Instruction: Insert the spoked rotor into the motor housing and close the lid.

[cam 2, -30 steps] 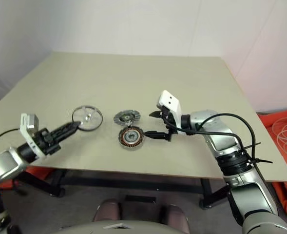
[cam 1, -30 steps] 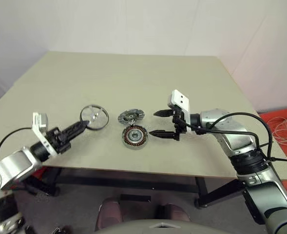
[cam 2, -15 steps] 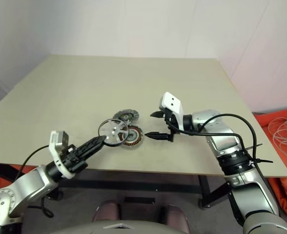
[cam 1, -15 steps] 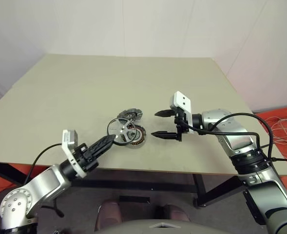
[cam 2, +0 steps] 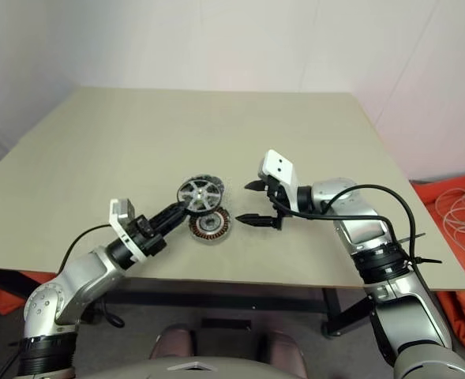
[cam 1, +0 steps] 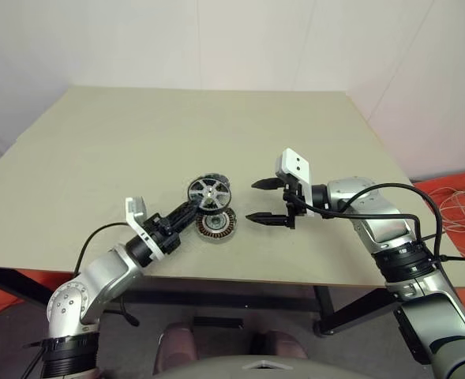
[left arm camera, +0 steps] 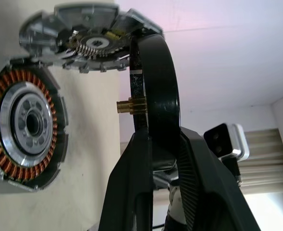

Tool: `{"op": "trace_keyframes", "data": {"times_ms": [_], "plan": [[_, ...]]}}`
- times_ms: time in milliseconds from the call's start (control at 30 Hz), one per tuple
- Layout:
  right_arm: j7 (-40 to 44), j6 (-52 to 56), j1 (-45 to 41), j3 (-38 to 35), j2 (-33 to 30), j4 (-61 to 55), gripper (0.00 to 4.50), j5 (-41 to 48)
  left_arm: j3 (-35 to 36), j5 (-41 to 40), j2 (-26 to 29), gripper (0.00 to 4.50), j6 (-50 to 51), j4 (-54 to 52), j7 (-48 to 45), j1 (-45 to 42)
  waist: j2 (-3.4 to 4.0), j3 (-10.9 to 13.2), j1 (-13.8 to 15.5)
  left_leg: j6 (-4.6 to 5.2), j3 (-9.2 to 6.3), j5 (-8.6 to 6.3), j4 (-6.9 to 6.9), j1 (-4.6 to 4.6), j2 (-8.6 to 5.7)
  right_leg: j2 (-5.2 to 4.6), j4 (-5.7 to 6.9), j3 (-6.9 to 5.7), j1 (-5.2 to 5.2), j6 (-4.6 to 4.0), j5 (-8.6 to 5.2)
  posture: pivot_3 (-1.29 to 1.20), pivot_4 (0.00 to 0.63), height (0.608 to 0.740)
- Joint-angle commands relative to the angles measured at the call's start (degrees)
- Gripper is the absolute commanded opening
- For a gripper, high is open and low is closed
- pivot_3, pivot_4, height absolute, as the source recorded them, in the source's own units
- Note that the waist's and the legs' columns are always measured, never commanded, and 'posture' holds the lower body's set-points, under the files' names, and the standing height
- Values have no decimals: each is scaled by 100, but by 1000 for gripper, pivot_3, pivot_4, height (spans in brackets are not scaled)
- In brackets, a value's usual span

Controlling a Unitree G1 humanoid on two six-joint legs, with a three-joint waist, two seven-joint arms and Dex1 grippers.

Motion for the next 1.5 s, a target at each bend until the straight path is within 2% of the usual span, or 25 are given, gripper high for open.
{"op": "trace_keyframes", "data": {"times_ms": [33, 633, 1467, 1500], "plan": [[-10, -42, -55, -123, -24, -166, 4500, 36, -30, -154, 57, 393, 86, -1, -53, -26, 0, 0, 0, 1, 0, -1, 0, 1, 0, 0, 1, 0, 0, 0, 0, 0, 0, 740], [-70, 8, -76, -101, 2, -205, 4500, 25, -274, -77, 313, 393, 81, 632, -209, -264, 0, 0, 3, -4, 0, 4, 14, 9, 0, 0, 4, 2, 10, 1, 0, 0, 0, 740], [-15, 76, -47, -91, -20, -261, 4500, 53, -403, 301, 104, 393, -11, 1103, -303, -505, 1, 0, 6, -4, 0, 4, 13, 4, 0, -1, 11, 4, 10, 1, 0, 0, 0, 740], [-15, 77, -44, -90, -16, -265, 4500, 50, -419, 353, 83, 743, -16, 1138, -291, -533, 1, 0, 7, -4, 0, 4, 13, 4, 0, -1, 11, 4, 10, 1, 0, 0, 0, 740]]}}
